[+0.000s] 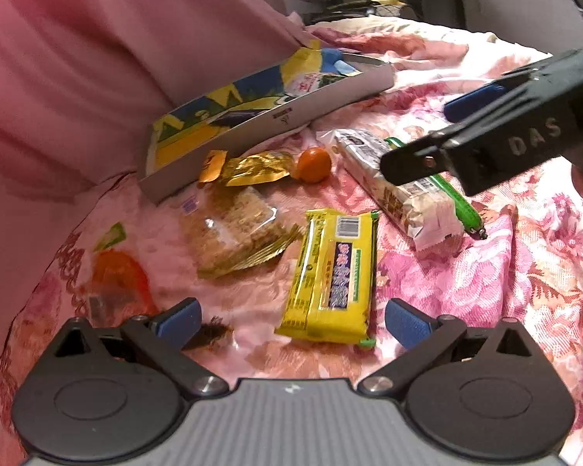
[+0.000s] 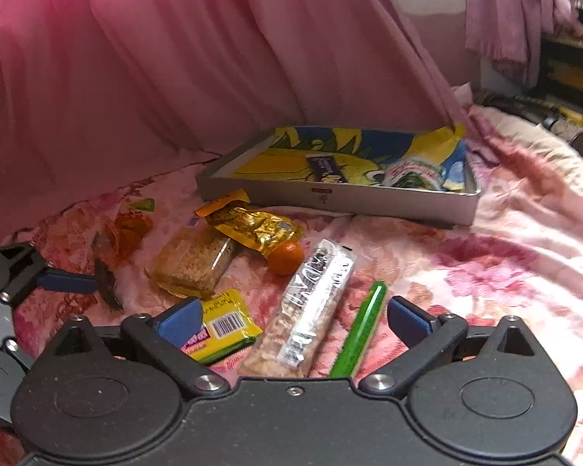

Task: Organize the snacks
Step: 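Grasp the yellow wafer bar with the left tool while the right tool grasps the clear-wrapped bar, then carry the yellow wafer bar over the box with the left tool while the right tool carries the clear bar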

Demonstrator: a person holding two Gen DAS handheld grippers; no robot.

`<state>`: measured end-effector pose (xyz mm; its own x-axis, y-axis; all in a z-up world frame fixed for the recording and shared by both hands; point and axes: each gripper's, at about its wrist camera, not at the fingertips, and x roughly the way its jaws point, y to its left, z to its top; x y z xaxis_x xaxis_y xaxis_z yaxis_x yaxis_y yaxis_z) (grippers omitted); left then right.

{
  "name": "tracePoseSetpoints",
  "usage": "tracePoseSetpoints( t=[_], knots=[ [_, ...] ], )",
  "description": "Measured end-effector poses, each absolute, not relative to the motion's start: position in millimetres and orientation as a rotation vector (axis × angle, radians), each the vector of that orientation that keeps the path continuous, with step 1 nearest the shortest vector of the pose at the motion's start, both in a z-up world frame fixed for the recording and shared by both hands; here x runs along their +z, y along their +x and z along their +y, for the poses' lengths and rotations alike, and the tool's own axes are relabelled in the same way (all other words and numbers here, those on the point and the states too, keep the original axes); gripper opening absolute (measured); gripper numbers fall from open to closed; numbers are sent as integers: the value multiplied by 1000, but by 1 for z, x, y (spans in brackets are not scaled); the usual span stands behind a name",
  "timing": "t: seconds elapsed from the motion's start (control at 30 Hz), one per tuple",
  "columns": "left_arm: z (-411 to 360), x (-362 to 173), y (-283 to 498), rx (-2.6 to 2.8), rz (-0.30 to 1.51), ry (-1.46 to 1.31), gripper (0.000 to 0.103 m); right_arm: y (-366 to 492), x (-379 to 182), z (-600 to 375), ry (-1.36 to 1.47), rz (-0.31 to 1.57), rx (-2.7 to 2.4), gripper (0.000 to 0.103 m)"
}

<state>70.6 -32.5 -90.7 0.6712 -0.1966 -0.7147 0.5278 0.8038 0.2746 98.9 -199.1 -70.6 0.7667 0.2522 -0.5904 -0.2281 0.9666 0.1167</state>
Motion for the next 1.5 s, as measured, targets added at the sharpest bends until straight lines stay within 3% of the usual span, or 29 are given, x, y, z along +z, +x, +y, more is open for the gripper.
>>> tracePoseSetpoints(
  t=[0.07, 0.37, 0.73, 0.9, 1.0, 1.07, 1.5],
  knots=[
    [-36, -92, 74, -450, 725, 510, 102, 103, -73, -200, 56, 650, 281, 86],
    [-47, -101, 87, -525, 760, 575, 91, 115, -88, -197, 99, 711, 280, 81],
    [-54, -105, 97, -503, 775, 532, 66, 129, -102, -196, 126, 760, 248, 69],
    [-58, -107, 103, -475, 797, 491, 65, 132, -106, -195, 132, 776, 240, 63],
    [-57, -107, 106, -471, 814, 471, 54, 135, -110, -197, 150, 798, 240, 57],
    [-58, -106, 105, -467, 806, 479, 54, 136, -111, -198, 162, 805, 233, 49],
    [-62, -82, 86, -394, 772, 506, 53, 123, -93, -204, 170, 752, 236, 40]
  ],
)
